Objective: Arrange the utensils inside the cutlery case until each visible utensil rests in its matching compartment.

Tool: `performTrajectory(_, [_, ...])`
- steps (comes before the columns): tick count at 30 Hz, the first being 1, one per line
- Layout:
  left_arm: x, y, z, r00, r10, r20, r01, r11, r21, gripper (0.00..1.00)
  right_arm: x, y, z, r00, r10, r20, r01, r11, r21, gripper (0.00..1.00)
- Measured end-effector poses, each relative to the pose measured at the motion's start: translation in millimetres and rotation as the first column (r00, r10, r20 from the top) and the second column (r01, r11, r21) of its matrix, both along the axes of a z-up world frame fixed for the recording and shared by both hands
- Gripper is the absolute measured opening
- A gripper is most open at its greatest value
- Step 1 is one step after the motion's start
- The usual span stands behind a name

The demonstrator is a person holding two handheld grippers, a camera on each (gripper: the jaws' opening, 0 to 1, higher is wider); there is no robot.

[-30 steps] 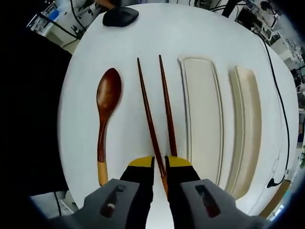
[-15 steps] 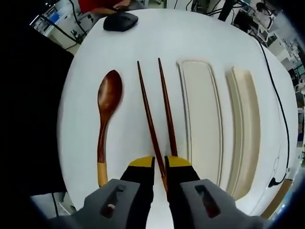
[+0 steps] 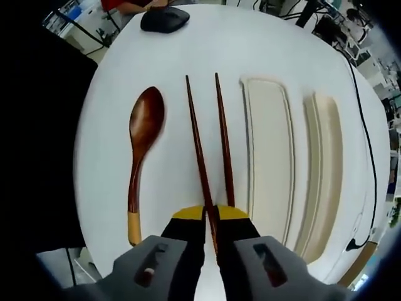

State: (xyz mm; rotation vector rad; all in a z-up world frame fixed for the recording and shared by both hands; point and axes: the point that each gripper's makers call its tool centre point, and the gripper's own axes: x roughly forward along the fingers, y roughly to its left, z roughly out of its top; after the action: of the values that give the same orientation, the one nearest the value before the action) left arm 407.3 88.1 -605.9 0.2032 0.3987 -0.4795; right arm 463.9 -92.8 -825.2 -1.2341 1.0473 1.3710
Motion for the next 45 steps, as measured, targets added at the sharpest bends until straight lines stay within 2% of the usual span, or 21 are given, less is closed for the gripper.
performTrajectory(1, [-1.4,1.2,-2.6,1.0,-0.002,-0.003,0.002,1.0,0.026,0.76,0.3,0.1,-0.1,1.0,-0.002,-0.001,0.002,1.0,0.002,0.01])
performTrajectory(6, [-7.4,-5.8,-3.1,1.0,-0.002,-0.011,0.001,0.999,-0.045,0.76,0.3,-0.8,1.0,1.0,-0.022,-0.016,0.022,0.999,0.026,0.01])
performTrajectory(18, [-15.3,-8.3,-0.3,1.0,0.005,-0.01,-0.006,0.999,-0.032,0.76,-0.5,-0.5,1.0,0.999,-0.025,-0.047,0.03,0.995,0.094,0.0])
performTrajectory(29, [-16.9,-8.1,5.2,1.0,-0.003,-0.008,0.003,1.0,-0.023,0.75,-0.7,-0.4,1.0,0.999,-0.002,-0.045,0.007,0.995,0.099,0.0])
performTrajectory(35, [-19.2,-9.1,12.1,1.0,-0.012,-0.001,0.012,1.0,-0.02,0.75,-0.9,-0.2,1.2,0.998,-0.022,-0.057,0.028,0.993,0.116,0.0])
performTrajectory(39, [-20.3,-5.3,11.7,1.0,-0.01,-0.002,0.01,1.0,-0.02,0.75,-2.1,0.9,1.0,0.999,0.008,-0.041,-0.004,0.995,0.096,0.0])
performTrajectory(45, [-22.5,-1.9,11.3,1.0,-0.007,-0.003,0.007,1.0,-0.017,0.75,-0.6,-0.2,1.3,0.999,-0.002,-0.039,0.006,0.995,0.101,0.0])
